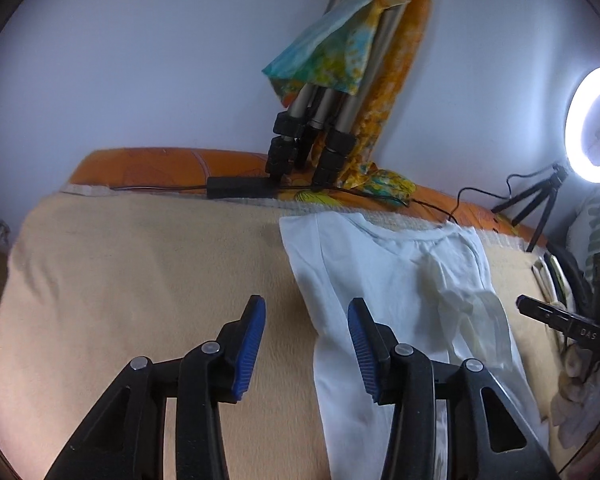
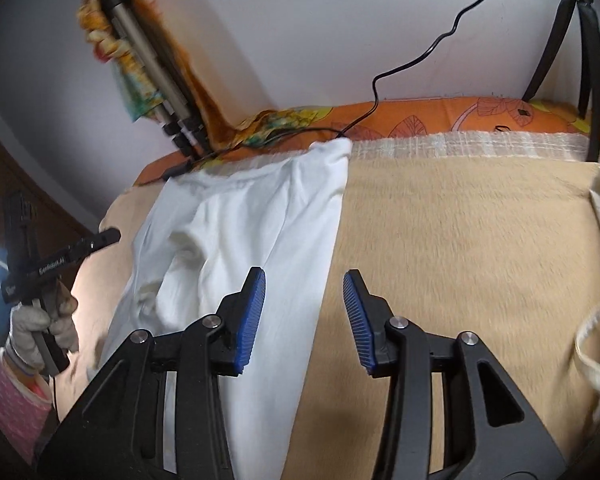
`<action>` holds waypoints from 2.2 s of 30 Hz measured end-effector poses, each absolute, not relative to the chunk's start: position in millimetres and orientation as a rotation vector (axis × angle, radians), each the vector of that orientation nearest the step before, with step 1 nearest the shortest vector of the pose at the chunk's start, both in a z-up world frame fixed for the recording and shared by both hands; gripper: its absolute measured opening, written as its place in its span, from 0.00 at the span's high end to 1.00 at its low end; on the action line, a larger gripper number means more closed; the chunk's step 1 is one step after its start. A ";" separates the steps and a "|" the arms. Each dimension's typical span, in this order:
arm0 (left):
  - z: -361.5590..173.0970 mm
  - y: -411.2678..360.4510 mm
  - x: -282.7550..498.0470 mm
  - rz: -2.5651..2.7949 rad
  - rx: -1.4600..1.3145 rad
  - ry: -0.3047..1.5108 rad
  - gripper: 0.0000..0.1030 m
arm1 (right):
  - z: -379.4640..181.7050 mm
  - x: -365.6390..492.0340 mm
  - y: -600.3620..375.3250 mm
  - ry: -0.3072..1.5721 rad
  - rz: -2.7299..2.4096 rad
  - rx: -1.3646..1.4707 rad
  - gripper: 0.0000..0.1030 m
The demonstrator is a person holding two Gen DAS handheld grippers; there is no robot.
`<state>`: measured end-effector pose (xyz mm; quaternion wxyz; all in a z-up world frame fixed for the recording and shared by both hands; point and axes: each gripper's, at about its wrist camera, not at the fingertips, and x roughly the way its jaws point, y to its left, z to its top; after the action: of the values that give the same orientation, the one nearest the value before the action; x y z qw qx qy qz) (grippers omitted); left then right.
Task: Fold small clothes
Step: 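Move both open grippers to the collar end and close on it, then lift the collar end and fold it over onto the folded hem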
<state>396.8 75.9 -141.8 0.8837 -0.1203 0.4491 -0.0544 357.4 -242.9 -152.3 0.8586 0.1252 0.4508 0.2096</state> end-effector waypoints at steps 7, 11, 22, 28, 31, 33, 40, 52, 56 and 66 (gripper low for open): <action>-164.3 80.6 445.0 -0.132 -0.315 0.968 0.57 | -169.8 406.7 -243.3 0.931 0.442 0.305 0.58; -173.9 77.0 462.2 -0.130 -0.324 0.976 0.57 | -178.5 421.2 -236.8 0.943 0.456 0.285 0.58; -171.7 57.2 475.2 -0.124 -0.262 0.903 0.99 | -176.9 435.4 -216.6 0.920 0.417 0.159 0.96; -185.4 56.3 480.1 -0.115 -0.243 0.934 0.99 | -174.3 441.3 -220.6 0.904 0.394 0.112 0.96; -182.8 52.3 481.9 -0.120 -0.235 0.927 0.99 | -185.4 441.9 -209.8 0.934 0.370 0.042 0.96; -178.3 52.5 480.7 -0.125 -0.244 0.915 0.99 | -180.7 442.1 -213.5 0.925 0.369 0.068 0.96; -145.5 51.2 459.4 -0.152 -0.224 0.844 0.99 | -147.7 420.3 -223.5 0.844 0.410 0.139 0.96; -73.6 42.8 367.2 -0.215 -0.178 0.758 0.99 | -66.3 325.6 -221.4 0.738 0.468 0.134 0.96; -62.8 37.4 325.0 -0.225 -0.143 0.748 0.99 | -53.7 279.3 -219.1 0.732 0.476 0.134 0.96; -85.4 34.3 221.1 -0.254 -0.143 0.809 0.99 | -78.5 161.9 -222.0 0.762 0.470 0.084 0.96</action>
<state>221.1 34.4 -85.4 0.9090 -0.0695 0.3921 -0.1232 161.9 -222.0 -78.5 0.9006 0.0406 0.3683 0.2272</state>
